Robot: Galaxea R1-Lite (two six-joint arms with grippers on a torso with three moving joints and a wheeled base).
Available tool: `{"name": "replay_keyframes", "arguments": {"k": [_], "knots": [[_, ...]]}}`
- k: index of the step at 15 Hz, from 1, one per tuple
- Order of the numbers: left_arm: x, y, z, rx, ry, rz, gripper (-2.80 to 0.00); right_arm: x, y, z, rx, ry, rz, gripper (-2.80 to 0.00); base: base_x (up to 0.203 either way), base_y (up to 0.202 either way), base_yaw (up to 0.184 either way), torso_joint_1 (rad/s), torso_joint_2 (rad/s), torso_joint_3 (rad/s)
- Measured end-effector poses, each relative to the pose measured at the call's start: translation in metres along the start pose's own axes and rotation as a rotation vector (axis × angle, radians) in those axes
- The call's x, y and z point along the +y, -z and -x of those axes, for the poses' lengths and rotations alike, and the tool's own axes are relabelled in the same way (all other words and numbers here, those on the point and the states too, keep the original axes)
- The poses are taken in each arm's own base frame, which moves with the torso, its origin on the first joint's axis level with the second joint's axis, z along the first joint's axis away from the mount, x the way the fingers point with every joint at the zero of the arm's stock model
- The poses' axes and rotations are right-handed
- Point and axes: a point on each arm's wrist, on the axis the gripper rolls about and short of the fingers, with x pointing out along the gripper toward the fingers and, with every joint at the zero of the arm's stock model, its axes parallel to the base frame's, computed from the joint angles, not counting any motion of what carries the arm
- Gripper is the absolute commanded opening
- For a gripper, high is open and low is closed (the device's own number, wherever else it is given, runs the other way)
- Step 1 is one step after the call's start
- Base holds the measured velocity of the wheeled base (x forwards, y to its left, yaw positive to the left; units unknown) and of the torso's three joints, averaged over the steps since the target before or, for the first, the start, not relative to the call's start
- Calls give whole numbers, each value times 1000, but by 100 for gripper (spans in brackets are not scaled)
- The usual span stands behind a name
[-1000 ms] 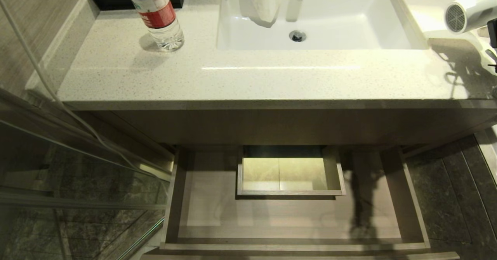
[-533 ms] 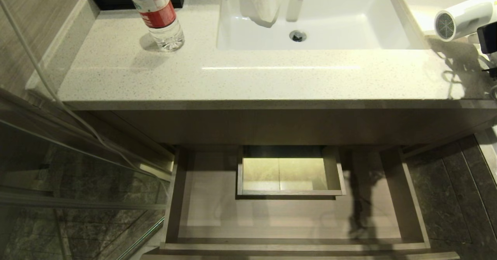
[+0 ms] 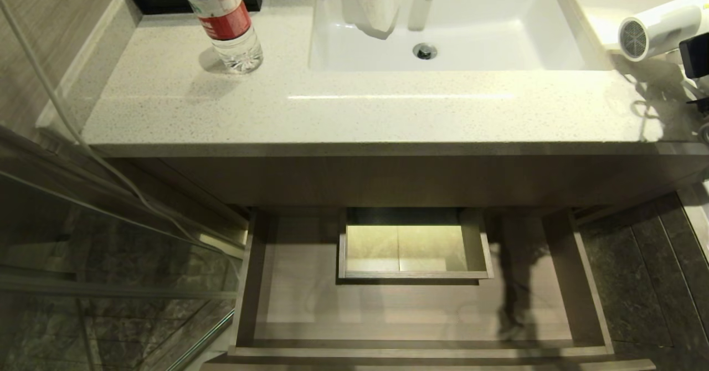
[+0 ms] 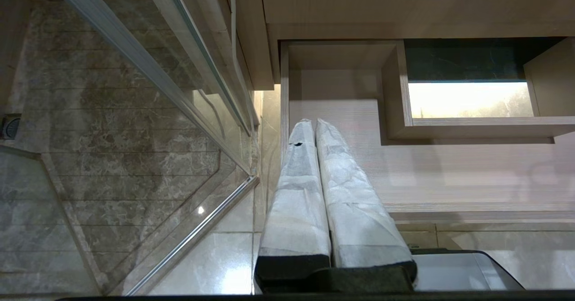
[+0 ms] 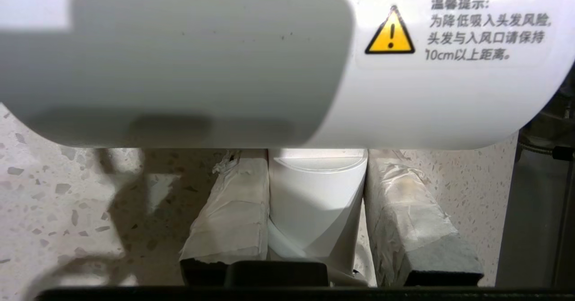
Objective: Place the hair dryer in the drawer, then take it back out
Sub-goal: Place it on the countertop
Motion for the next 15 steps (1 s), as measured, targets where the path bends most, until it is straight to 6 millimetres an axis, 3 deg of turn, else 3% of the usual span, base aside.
{"name": "replay_keyframes", "arguments": {"k": [1,2,11,15], "knots": [[0,0,0,0,0,0,-280,0,0,0,0,0,-1,-280,0,0,0,0,0,0],[0,0,0,0,0,0,-280,0,0,0,1,0,0,0,0,0,0,0,0,0],[0,0,0,0,0,0,-280,2,-4,0,-25,1,6,0,0,0,0,0,0,0],[0,0,0,0,0,0,-280,-1,-10,11,-59,10,1,0,0,0,0,0,0,0]]}}
